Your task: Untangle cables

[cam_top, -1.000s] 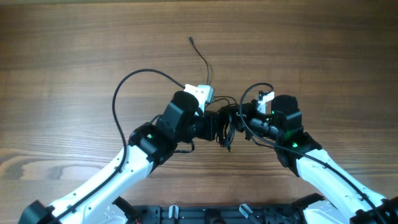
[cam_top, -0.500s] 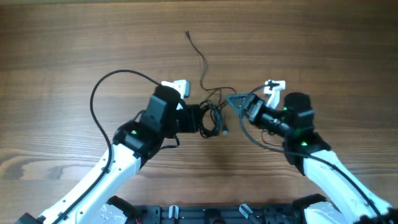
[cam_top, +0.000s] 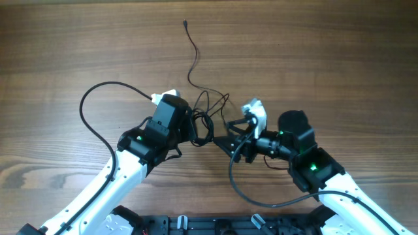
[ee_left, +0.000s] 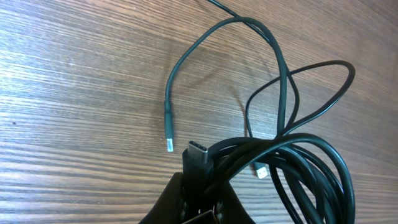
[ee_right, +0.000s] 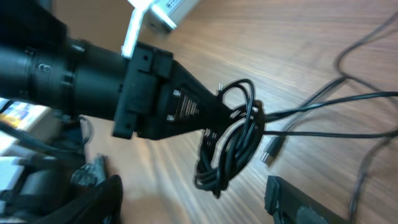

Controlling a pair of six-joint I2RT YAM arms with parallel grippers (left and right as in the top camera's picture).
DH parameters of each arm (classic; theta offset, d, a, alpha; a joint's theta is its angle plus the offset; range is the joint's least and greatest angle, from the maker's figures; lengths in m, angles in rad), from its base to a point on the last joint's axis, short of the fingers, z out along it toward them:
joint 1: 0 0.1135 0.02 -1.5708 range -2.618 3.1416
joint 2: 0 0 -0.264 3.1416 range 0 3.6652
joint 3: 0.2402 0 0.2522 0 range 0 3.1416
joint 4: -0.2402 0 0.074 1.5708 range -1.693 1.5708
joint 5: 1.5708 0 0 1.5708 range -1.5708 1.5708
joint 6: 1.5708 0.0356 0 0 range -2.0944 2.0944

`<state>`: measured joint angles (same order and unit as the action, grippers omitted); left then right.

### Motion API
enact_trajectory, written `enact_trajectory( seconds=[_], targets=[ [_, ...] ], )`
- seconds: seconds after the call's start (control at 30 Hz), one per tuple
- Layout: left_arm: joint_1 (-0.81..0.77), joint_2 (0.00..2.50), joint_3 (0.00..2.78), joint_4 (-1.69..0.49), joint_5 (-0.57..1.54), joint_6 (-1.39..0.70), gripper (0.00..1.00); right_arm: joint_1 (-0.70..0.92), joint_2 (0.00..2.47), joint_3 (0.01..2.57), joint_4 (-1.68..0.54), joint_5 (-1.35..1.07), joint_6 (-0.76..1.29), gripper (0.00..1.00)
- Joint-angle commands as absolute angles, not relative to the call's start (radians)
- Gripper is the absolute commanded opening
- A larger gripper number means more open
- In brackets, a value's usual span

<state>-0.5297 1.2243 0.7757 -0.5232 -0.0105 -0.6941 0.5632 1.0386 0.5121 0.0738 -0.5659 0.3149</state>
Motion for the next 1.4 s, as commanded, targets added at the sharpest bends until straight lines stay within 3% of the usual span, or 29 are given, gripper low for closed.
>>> enact_trajectory(
  seconds=[0.0, 0.03, 0.17, 0.23, 0.33, 0.43, 0.53, 0.73, 0.93, 1.03, 1.13, 1.23, 1.37],
  targets=[
    [-0.523, 1.211, 0.789, -0.521, -0.052, -0.685, 0.04, 0.651, 1.031, 0.565, 0.041, -0.331, 0.228, 0.7],
    [-0.523, 1.211, 0.79, -0.521, -0.049, -0.685, 0.04, 0.687, 1.038, 0.565, 0.027, -0.289, 0.206, 0.64],
    [-0.523, 1.21, 0.79, -0.509, 0.017, -0.686, 0.04, 0.826, 1.117, 0.565, 0.016, -0.035, 0.183, 0.57],
    [-0.523, 1.21, 0.79, -0.501, 0.049, -0.686, 0.04, 0.864, 1.185, 0.565, 0.035, 0.03, 0.183, 0.41],
    [-0.524, 1.21, 0.79, -0.503, 0.08, -0.689, 0.04, 0.867, 1.22, 0.565, 0.088, 0.067, 0.235, 0.05],
    [-0.521, 1.21, 0.789, -0.537, -0.01, -0.691, 0.04, 0.864, 1.184, 0.566, 0.097, 0.086, 0.342, 0.05],
    [-0.477, 1.21, 0.789, -0.63, -0.16, -0.883, 0.04, 0.846, 1.045, 0.566, 0.003, 0.087, 0.457, 0.05],
    [-0.396, 1.211, 0.789, -0.675, -0.166, -0.952, 0.04, 0.783, 0.74, 0.566, -0.155, 0.13, 0.498, 0.05],
    [-0.396, 1.211, 0.789, -0.7, -0.172, -0.955, 0.04, 0.771, 0.71, 0.566, -0.337, 0.234, 0.608, 0.05],
    [-0.397, 1.211, 0.789, -0.669, -0.042, -0.854, 0.04, 0.771, 0.79, 0.565, -0.319, 0.044, 0.477, 0.1],
    [-0.396, 1.211, 0.789, -0.644, 0.073, -0.733, 0.04, 0.771, 0.987, 0.565, -0.198, -0.073, 0.466, 0.36],
    [-0.396, 1.211, 0.789, -0.642, 0.084, -0.741, 0.04, 0.771, 1.143, 0.565, -0.088, -0.107, 0.649, 0.44],
    [-0.397, 1.211, 0.789, -0.64, 0.118, -0.741, 0.04, 0.771, 1.267, 0.565, 0.026, -0.135, 0.863, 0.46]
  ],
)
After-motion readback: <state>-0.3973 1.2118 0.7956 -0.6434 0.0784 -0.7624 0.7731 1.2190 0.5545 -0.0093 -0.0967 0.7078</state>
